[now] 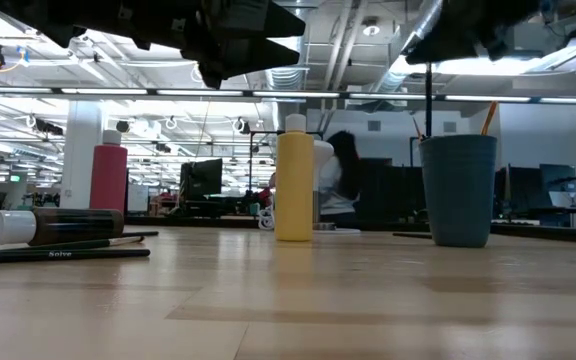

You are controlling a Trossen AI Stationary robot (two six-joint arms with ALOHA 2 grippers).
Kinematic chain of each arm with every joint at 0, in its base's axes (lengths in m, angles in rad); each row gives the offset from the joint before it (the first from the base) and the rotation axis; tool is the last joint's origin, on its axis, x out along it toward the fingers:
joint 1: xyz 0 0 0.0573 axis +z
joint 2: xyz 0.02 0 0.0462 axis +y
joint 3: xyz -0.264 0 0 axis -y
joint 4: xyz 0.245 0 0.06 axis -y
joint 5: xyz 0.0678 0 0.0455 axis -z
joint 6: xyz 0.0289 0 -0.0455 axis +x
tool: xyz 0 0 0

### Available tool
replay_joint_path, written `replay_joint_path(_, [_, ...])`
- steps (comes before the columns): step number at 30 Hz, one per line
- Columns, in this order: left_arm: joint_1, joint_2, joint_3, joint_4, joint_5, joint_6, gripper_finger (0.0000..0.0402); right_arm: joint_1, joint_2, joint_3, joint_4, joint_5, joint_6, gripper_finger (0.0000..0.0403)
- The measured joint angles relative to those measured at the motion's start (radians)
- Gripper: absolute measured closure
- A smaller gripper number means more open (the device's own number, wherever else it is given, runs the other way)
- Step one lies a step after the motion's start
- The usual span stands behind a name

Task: Pick & Place Paint Supplies
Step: Put the black silver paintbrush into the blue cup

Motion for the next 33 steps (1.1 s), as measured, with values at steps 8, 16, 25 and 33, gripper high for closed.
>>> replay_joint_path(8, [0.011,0.001,0.0,-0.003,0.0,0.02,0.0215,0.029,-0.128,-0.112,0.047,-0.071,-0.008,0.0403])
replay_joint_path(16, [0.012,0.001,0.0,-0.003,0.0,0.043,0.0216,0.046,-0.065,-0.115,0.042,-0.133,-0.016,0.0403])
replay_joint_path(25, [0.012,0.002,0.0,-0.003,0.0,0.067,0.0216,0.0,0.016,-0.115,0.033,-0.167,0.037,0.0403])
replay_joint_path(33, [0.018,0.002,0.0,-0.003,0.0,0.074,0.0216,-0.009,0.023,-0.115,-0.045,-0.155,0.157,0.0394])
